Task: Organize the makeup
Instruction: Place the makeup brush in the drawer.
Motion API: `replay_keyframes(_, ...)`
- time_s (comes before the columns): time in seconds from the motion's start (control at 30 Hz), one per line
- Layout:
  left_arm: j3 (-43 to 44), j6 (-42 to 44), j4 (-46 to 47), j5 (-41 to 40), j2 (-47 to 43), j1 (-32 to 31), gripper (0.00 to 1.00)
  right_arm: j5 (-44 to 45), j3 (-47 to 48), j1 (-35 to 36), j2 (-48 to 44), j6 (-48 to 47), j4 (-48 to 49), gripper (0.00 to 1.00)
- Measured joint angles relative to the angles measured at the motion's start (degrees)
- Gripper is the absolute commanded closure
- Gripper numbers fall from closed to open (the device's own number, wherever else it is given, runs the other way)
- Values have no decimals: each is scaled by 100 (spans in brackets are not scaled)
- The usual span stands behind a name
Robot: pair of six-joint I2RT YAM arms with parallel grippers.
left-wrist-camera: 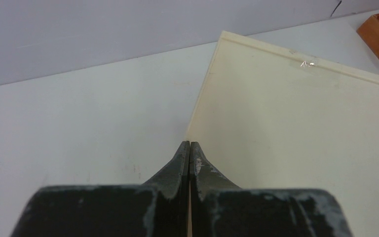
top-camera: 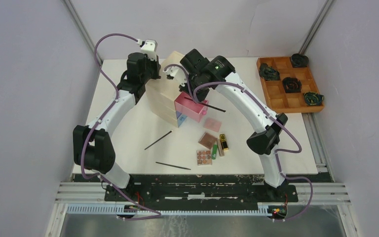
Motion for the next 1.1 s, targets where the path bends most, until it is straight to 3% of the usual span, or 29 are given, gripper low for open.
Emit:
replay_keyframes(0.93,-13,-186,-2,83,-24,48,97,-94,734,0,518,59,166,98)
replay_keyframes(1.0,-13,-192,-2,83,-24,48,97,-98,745,0,522,59,177,89)
replay_keyframes(1.07,-11,-195,-2,83,-24,48,97,-96,758,0,538,70,181,69)
replay_keyframes(1.1,-11,-192,-2,85,-24,48,97,-92,758,0,546,74,205,65)
